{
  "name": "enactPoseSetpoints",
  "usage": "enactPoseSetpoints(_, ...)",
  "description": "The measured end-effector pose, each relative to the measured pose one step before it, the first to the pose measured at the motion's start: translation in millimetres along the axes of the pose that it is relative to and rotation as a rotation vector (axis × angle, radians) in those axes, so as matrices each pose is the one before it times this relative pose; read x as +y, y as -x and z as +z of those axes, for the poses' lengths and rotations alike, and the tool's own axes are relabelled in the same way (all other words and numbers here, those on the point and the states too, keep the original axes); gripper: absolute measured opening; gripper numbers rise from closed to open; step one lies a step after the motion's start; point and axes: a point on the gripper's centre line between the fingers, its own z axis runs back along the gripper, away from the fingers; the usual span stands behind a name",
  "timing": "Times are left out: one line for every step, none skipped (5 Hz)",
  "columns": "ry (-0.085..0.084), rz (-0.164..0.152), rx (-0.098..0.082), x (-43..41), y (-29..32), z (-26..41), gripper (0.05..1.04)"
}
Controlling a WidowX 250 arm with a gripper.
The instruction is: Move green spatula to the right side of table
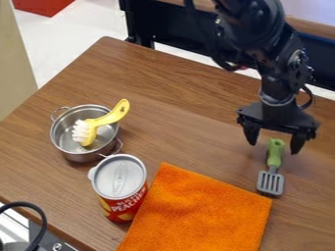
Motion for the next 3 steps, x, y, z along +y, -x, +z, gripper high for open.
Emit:
enactPoseSetpoints(0.0310,0.0415,-0.0459,3.59,-11.57,26.78,0.999)
enactPoseSetpoints(-0.0386,0.0963,-0.0548,20.43,-4.61,20.42,0.999)
enactPoseSetpoints(-0.0920,0.0865,-0.0256,32.78,-1.98,7.21,0.999)
